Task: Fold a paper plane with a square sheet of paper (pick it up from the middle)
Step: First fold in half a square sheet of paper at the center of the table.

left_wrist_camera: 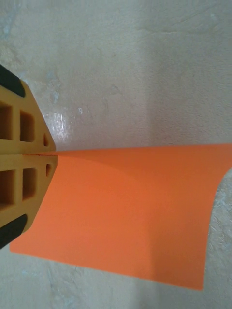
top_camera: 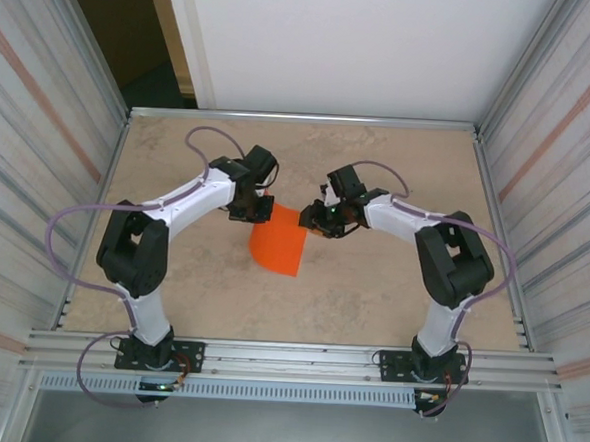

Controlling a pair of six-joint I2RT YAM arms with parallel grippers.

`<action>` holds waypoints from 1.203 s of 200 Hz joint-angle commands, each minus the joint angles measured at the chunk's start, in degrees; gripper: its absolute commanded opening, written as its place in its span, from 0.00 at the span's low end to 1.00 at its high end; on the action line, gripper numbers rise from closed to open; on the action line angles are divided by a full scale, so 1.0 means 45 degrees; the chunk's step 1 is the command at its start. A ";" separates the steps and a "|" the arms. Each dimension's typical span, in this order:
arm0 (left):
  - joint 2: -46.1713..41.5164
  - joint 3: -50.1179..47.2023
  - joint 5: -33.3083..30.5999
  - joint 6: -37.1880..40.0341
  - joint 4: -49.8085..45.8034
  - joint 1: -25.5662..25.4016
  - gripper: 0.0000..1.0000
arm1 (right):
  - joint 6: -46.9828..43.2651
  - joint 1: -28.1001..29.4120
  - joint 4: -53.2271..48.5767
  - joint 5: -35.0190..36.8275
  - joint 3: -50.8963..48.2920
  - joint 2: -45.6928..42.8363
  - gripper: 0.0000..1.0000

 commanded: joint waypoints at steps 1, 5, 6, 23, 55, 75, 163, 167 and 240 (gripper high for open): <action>0.0220 0.0410 -0.1297 0.0114 -0.0933 -0.0217 0.00 | 0.0574 0.0116 0.0953 -0.1121 0.0456 0.0756 0.31; 0.0260 0.0432 -0.1344 0.0070 -0.0947 -0.0264 0.00 | 0.0610 0.0143 0.0888 -0.1056 0.0512 0.0881 0.30; 0.0270 0.0438 -0.1365 0.0056 -0.0940 -0.0271 0.00 | 0.0608 0.0155 0.0874 -0.1048 0.0538 0.0906 0.30; 0.0397 0.0449 -0.1447 -0.0194 -0.0943 -0.0359 0.00 | 0.0699 0.0190 0.0803 -0.0920 0.0572 0.1340 0.28; 0.0348 0.0412 -0.1251 -0.0436 -0.0774 -0.0404 0.00 | 0.0603 0.0167 0.0577 -0.0811 0.0736 0.1991 0.28; 0.0281 0.0347 -0.0689 -0.0545 -0.0550 -0.0413 0.00 | 0.0535 0.0166 0.0508 -0.0818 0.0773 0.2284 0.28; -0.0173 -0.0218 0.1548 -0.0875 0.0636 -0.0396 0.15 | -0.0032 0.0127 -0.0693 -0.0181 0.1266 0.2778 0.28; -0.0225 -0.0306 0.1854 -0.0852 0.0865 -0.0394 0.17 | -0.0039 0.0110 -0.0694 -0.0164 0.1250 0.2772 0.28; -0.0301 -0.2974 0.7154 -0.2065 0.6124 0.0575 0.56 | 0.0724 -0.0292 0.0790 -0.0961 0.0419 0.2291 0.29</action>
